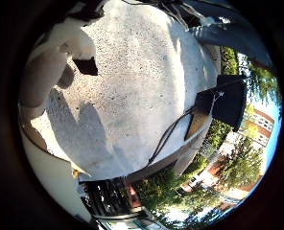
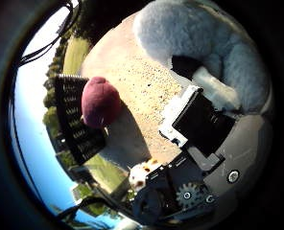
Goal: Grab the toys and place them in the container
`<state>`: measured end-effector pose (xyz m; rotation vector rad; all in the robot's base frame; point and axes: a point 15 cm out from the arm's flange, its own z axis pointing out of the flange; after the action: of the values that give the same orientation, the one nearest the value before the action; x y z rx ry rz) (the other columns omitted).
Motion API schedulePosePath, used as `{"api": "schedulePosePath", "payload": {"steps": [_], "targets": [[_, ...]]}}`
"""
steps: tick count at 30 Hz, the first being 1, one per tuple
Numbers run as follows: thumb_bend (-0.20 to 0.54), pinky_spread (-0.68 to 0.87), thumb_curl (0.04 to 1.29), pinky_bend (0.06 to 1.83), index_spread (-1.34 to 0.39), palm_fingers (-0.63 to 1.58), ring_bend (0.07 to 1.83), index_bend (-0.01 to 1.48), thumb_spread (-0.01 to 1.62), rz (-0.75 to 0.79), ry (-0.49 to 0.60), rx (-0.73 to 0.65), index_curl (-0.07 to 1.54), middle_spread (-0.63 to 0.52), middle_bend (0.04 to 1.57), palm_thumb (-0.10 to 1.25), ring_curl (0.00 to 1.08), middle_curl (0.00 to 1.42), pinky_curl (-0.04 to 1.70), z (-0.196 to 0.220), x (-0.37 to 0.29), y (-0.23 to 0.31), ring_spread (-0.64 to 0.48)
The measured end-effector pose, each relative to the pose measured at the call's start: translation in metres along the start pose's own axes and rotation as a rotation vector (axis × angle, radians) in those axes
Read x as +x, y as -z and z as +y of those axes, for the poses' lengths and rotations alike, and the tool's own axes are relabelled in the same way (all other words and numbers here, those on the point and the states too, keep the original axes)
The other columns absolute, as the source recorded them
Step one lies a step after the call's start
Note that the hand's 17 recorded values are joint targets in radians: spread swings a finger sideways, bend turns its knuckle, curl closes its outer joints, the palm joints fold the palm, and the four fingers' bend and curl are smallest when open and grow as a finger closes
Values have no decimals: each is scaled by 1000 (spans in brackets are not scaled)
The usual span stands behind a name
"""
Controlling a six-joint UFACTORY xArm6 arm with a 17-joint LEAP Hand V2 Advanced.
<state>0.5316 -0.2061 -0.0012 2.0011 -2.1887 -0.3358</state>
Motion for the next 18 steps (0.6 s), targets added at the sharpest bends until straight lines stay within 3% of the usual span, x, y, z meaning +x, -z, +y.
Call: {"api": "schedulePosePath", "payload": {"steps": [8, 14, 18], "targets": [[32, 166, 715, 1616, -839, 833, 1463, 646, 1050, -13, 76, -54, 769, -156, 1332, 1000, 826, 946, 684, 86, -21, 163, -107], [-12, 143, 757, 1662, -915, 747, 1528, 646, 1081, 8, 221, -49, 932, -159, 1393, 960, 851, 971, 738, 167, -79, 271, -125], [-14, 134, 778, 1685, -949, 704, 1554, 630, 1093, -8, 351, -4, 1031, -158, 1431, 942, 859, 979, 766, 207, -147, 311, -131]]}}
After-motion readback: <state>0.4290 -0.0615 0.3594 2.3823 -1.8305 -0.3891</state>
